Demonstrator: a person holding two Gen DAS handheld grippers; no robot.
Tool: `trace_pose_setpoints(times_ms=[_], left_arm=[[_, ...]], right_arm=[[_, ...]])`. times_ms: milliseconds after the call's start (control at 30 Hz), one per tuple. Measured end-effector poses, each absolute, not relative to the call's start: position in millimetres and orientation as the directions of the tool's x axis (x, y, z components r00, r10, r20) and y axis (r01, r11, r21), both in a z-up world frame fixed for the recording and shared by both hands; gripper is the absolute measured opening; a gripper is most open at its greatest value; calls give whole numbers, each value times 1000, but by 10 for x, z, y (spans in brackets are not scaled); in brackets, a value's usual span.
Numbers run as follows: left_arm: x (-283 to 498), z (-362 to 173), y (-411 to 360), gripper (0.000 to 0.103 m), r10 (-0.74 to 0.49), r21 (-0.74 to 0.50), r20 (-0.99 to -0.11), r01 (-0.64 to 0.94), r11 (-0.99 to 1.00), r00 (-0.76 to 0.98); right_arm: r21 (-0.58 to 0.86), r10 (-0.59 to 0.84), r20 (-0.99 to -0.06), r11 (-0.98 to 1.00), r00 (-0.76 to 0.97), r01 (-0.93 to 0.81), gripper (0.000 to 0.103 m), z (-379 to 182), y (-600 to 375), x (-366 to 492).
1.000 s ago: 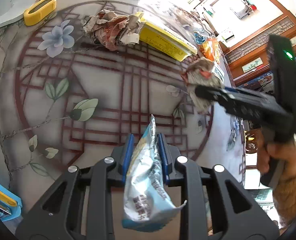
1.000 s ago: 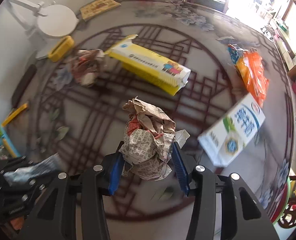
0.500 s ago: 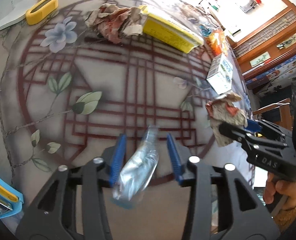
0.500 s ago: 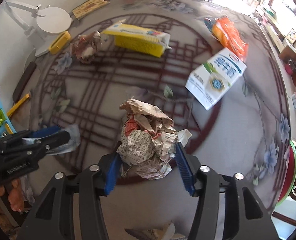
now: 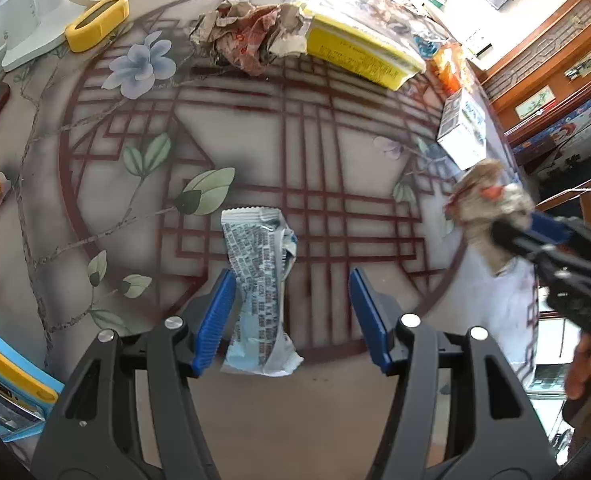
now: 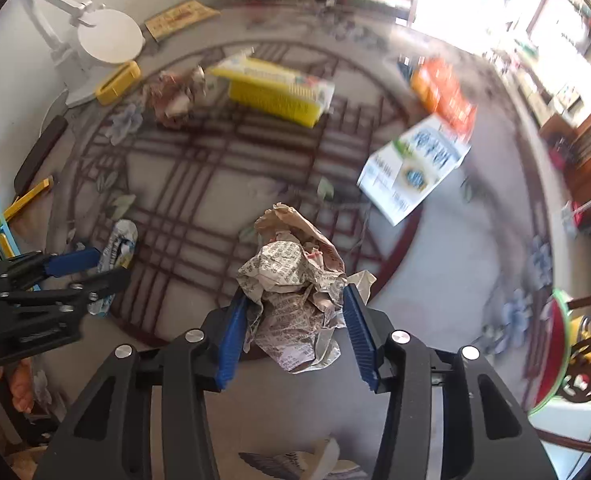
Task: Collect trash
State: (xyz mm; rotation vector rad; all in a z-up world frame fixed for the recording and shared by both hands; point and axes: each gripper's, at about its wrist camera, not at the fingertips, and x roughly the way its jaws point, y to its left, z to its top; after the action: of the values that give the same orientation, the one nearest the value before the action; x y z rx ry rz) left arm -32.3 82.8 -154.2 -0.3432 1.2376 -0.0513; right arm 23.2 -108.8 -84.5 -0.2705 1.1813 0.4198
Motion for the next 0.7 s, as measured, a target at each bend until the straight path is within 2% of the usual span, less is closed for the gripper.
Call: trace_pose_setpoints(times_ms=[333,433,500,700], left_arm=[[-225,-1646,732,56,-221,-274,-923,-136,952,314],[-225,-1647,702,48,-202,-251,-928,-124,960,314],[-210,-1651,696,35,-207,-255,-928,-124,959,309],[-224,-1555,687,26,-217,-274,-915,-130,953,339]], right_arm=[[10,182,-915,902,360,-432,46,-649,-1144,146],[15,185,-913,906,363,-424,46,-636,-1174,123],[23,189,-913,909,363,-417,46,-636,-1198,109],[40,199,-914,912,355,-409,46,-643,-1237,88]])
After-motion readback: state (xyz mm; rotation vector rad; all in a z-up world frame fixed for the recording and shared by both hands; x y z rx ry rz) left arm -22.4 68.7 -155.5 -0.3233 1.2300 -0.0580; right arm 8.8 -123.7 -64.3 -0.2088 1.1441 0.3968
